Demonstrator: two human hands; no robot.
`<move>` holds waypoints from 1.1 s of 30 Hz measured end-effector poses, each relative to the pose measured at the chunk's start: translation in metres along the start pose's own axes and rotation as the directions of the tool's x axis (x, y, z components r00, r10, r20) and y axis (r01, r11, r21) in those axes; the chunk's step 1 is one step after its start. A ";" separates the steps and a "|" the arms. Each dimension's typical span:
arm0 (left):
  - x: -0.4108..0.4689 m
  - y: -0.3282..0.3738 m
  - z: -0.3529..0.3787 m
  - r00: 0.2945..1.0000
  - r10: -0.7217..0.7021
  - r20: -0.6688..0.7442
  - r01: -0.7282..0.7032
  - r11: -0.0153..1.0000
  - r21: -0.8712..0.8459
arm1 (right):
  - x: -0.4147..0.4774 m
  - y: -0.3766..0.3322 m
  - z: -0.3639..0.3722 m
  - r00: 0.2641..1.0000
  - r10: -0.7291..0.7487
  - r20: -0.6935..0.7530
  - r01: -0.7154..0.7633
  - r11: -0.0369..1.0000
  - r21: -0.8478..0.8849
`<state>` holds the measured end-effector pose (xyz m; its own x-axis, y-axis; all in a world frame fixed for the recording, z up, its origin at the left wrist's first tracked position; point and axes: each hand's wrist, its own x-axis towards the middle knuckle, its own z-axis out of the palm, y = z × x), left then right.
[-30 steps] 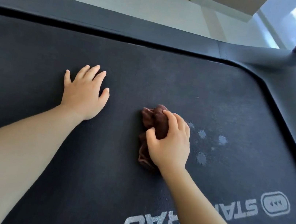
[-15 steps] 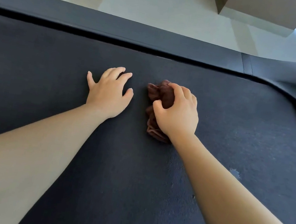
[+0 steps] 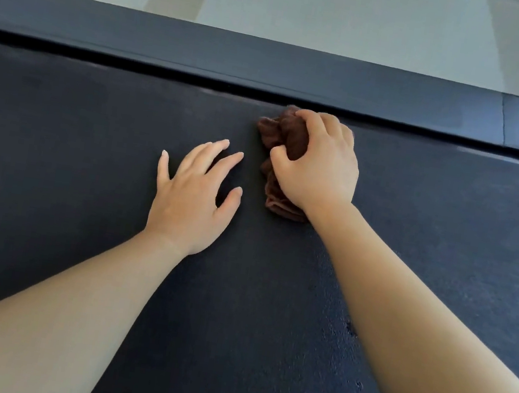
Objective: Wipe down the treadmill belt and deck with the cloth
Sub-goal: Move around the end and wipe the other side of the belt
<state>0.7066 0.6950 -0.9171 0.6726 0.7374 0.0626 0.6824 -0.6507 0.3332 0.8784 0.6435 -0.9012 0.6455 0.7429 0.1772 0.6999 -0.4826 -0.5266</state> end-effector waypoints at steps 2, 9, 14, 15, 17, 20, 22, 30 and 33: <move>0.000 0.001 0.000 1.000 0.000 0.012 0.000 1.000 0.003 | 0.014 -0.002 0.002 1.000 -0.003 0.013 0.003 1.000 -0.001; -0.002 -0.001 0.001 1.000 0.008 -0.002 -0.008 1.000 -0.013 | 0.010 -0.002 0.003 1.000 -0.006 0.005 0.005 1.000 0.015; -0.001 -0.004 0.005 0.999 0.014 -0.035 -0.015 1.000 -0.023 | -0.026 0.003 -0.008 0.999 -0.038 -0.003 0.038 0.999 -0.007; -0.001 -0.004 0.006 0.999 0.016 -0.038 -0.017 1.000 -0.024 | -0.038 0.006 -0.011 0.999 -0.042 -0.004 0.042 0.999 -0.016; 0.000 -0.003 0.007 0.999 0.024 -0.048 -0.025 1.000 -0.019 | -0.064 0.011 -0.020 0.999 -0.047 -0.013 0.046 0.999 -0.029; -0.006 0.002 0.002 0.991 0.106 -0.086 -0.106 0.994 0.007 | -0.111 0.015 -0.035 0.998 -0.049 -0.025 0.048 0.998 -0.035; -0.020 0.004 -0.001 0.979 0.180 -0.094 -0.178 0.984 0.020 | -0.144 0.018 -0.044 0.998 -0.065 -0.013 0.064 0.997 -0.033; -0.160 0.009 -0.009 0.941 0.319 0.113 -0.316 0.948 -0.046 | -0.277 0.011 -0.077 0.998 0.049 -0.036 -0.051 0.997 -0.064; -0.201 0.001 -0.014 0.927 0.354 0.124 -0.352 0.935 -0.044 | -0.317 -0.003 -0.081 0.997 0.075 -0.032 -0.076 0.995 -0.059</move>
<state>0.5681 0.5485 -0.9157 0.9008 0.4303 0.0593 0.3889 -0.8598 0.3310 0.6963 0.3716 -0.8887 0.7053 0.6897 0.1639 0.6654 -0.5644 -0.4885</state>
